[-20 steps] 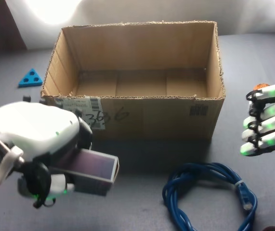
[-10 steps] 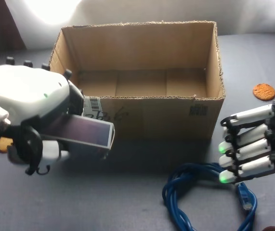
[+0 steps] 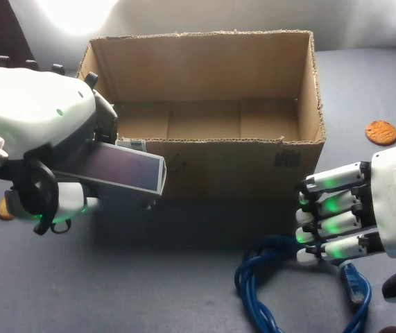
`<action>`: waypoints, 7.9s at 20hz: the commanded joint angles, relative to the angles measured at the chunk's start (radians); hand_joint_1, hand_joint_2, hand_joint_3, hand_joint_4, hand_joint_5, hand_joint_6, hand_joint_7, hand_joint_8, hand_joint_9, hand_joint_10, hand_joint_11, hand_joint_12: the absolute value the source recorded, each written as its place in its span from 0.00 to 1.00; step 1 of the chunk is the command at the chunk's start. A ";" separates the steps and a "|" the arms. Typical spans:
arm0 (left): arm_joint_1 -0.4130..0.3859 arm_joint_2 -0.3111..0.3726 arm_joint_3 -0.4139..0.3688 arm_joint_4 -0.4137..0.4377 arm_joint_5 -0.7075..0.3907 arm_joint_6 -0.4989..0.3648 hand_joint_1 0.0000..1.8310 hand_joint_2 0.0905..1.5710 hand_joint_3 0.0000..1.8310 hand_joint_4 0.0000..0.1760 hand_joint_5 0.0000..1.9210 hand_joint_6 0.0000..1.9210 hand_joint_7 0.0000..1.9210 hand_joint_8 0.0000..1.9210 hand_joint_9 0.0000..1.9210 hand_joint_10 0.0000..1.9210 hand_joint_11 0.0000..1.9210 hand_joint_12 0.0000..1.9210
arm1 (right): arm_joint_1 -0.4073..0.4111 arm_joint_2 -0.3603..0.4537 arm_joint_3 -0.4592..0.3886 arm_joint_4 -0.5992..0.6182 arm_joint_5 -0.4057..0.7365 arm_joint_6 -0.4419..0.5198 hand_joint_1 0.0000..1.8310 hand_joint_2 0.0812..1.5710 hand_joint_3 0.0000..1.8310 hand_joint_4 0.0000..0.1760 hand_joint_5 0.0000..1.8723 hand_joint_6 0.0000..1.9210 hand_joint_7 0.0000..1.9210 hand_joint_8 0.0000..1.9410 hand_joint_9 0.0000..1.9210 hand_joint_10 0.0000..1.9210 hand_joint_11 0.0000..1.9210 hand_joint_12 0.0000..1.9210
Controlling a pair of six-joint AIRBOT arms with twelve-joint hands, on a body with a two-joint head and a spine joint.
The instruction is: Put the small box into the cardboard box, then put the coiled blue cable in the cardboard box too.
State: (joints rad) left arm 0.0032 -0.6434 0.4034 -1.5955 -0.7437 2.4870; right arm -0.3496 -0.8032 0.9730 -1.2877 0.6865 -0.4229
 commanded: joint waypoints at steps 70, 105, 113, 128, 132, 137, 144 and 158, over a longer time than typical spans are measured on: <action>-0.165 0.006 0.510 0.553 0.591 -0.162 0.74 0.74 0.00 0.00 0.44 0.57 0.43 0.66 0.37 0.77 0.26 0.70 | -0.034 0.029 0.071 0.094 0.259 0.029 0.31 0.72 0.00 0.00 0.28 0.01 0.28 0.00 0.27 0.00 0.00 0.57; -0.113 -0.287 0.635 0.498 0.655 -0.204 0.74 0.74 0.00 0.00 0.43 0.56 0.44 0.64 0.37 0.77 0.27 0.68 | -0.038 0.027 0.071 0.093 0.270 -0.001 0.31 0.72 0.00 0.00 0.28 0.00 0.29 0.00 0.27 0.00 0.00 0.59; -0.111 -0.290 0.633 0.497 0.647 -0.216 0.74 0.74 0.00 0.00 0.42 0.56 0.45 0.65 0.38 0.75 0.27 0.67 | -0.038 0.026 0.070 0.093 0.272 -0.013 0.30 0.72 0.00 0.00 0.28 0.00 0.28 0.00 0.27 0.00 0.00 0.58; -0.105 -0.273 0.644 0.496 0.637 -0.214 0.49 0.74 0.00 0.00 0.29 0.00 0.34 0.00 0.33 0.01 0.12 0.43 | -0.093 -0.032 0.070 0.088 0.260 -0.223 0.31 0.72 0.00 0.00 0.29 0.00 0.29 0.00 0.27 0.00 0.00 0.59; -0.102 -0.241 0.653 0.504 0.635 -0.207 0.48 0.76 0.00 0.00 0.29 0.00 0.34 0.00 0.33 0.00 0.11 0.45 | -0.109 -0.036 0.071 0.044 0.257 -0.224 0.33 0.71 0.00 0.00 0.28 0.00 0.29 0.00 0.28 0.00 0.00 0.59; -0.099 -0.188 0.654 0.504 0.645 -0.180 0.46 0.75 0.00 0.00 0.29 0.00 0.34 0.00 0.33 0.00 0.11 0.45 | -0.120 -0.053 0.078 0.033 0.225 -0.226 0.50 0.66 0.00 0.00 0.29 0.01 0.29 0.01 0.25 0.00 0.00 0.59; -0.062 -0.094 0.650 0.504 0.662 -0.160 0.45 0.76 0.00 0.00 0.30 0.00 0.35 0.00 0.35 0.00 0.13 0.44 | -0.124 -0.118 0.117 0.039 0.195 -0.226 0.56 0.63 0.00 0.00 0.38 0.03 0.39 0.03 0.36 0.06 0.10 0.64; 0.103 0.151 0.478 0.459 0.604 -0.155 0.46 0.76 0.00 0.00 0.30 0.00 0.37 0.00 0.36 0.00 0.13 0.46 | -0.147 -0.168 0.121 0.057 0.139 -0.225 0.53 0.65 0.00 0.00 0.42 0.00 0.46 0.00 0.42 0.07 0.17 0.54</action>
State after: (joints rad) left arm 0.1162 -0.5014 0.8707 -1.1446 -0.0765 2.3280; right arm -0.4908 -0.9737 1.0966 -1.2629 0.7906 -0.6445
